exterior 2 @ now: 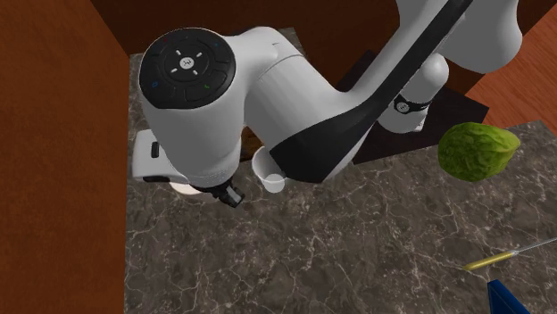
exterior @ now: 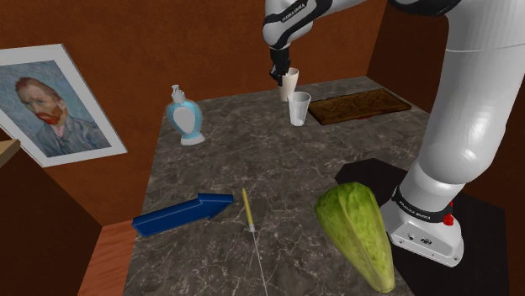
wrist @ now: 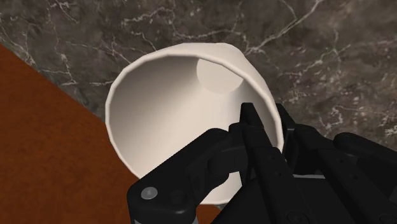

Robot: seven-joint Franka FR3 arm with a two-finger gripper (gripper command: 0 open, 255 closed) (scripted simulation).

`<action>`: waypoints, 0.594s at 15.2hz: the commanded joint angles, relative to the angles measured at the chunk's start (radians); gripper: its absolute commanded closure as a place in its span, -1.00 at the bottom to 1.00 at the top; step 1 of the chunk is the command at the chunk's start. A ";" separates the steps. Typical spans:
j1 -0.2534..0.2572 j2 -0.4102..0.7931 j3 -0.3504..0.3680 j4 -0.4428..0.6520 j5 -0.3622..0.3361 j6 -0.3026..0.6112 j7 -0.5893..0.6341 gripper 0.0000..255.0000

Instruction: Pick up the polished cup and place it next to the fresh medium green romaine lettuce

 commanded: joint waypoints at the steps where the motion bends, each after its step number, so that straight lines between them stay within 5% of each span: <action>1: 0.001 -0.009 0.001 0.018 0.001 -0.027 -0.003 1.00; 9: 0.002 -0.038 0.002 0.087 0.007 -0.124 -0.018 1.00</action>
